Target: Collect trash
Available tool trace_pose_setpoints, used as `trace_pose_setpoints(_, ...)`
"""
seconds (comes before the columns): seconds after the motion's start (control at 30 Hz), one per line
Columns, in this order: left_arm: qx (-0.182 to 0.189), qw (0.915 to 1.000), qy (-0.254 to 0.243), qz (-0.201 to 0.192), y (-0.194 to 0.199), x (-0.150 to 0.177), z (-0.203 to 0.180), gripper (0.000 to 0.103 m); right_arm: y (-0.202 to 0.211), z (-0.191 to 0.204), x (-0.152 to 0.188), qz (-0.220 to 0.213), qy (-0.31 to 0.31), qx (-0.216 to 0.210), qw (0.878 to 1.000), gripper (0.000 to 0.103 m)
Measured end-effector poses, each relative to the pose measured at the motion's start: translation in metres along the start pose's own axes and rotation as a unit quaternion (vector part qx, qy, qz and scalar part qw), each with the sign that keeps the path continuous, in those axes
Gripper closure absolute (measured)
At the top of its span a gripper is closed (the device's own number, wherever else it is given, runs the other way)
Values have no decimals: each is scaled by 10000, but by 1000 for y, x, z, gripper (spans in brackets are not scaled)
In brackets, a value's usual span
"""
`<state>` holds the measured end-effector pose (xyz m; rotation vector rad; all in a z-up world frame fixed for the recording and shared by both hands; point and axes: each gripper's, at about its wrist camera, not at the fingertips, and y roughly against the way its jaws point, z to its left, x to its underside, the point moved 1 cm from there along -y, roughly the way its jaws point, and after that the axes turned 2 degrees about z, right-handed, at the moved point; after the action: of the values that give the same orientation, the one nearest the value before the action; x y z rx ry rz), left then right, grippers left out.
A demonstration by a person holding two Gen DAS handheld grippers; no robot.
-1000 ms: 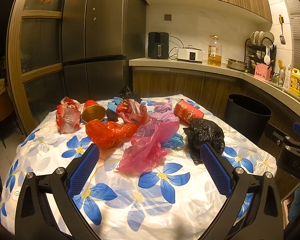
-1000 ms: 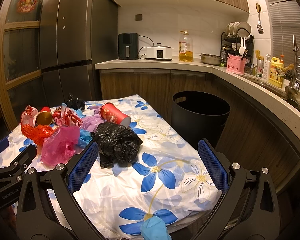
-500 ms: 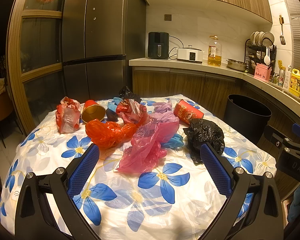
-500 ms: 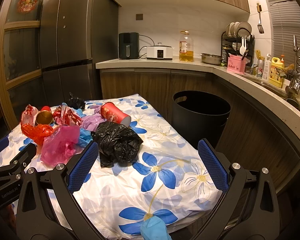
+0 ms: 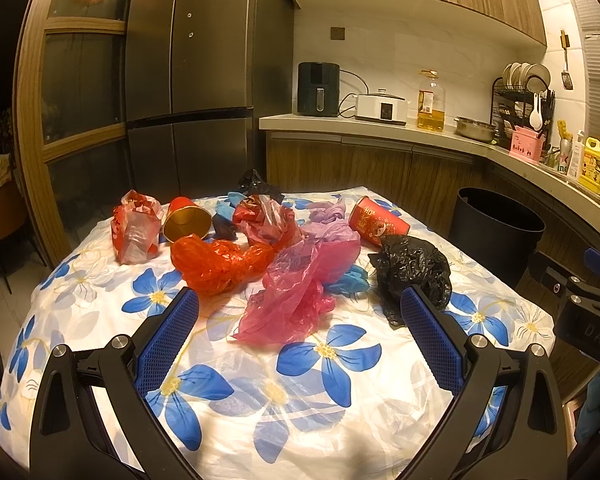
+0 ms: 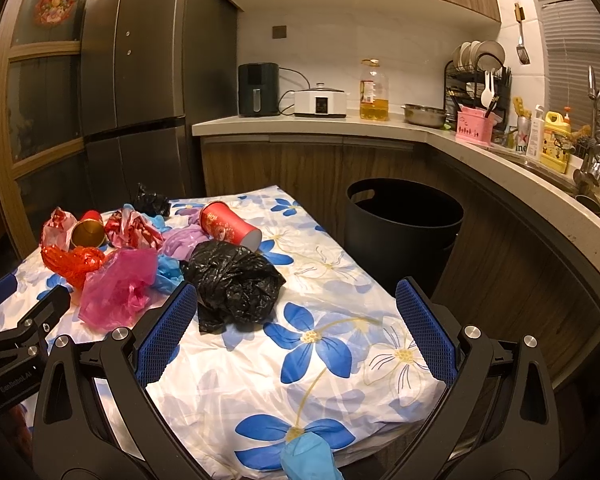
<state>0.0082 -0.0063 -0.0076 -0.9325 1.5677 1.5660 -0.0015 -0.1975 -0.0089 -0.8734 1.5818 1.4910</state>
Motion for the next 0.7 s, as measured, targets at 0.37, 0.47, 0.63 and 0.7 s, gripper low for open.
trace_pose_setpoints(0.37, 14, 9990, 437, -87, -11, 8, 22, 6, -38, -4, 11, -14, -133, -887, 9960, 5)
trace_pose_setpoints(0.47, -13, 9987, 496, -74, -17, 9, 25, 6, -55, -1, 12, -13, -106, -1097, 9939, 7)
trace_pose_setpoints(0.63, -133, 9987, 496, -53, -30, 8, 26, 6, -85, 11, 11, 10, 62, -1286, 9917, 9)
trace_pose_setpoints(0.7, -165, 9986, 509, -33, -36, 7, 26, 6, -103, 19, 11, 146, 152, -1351, 9906, 11)
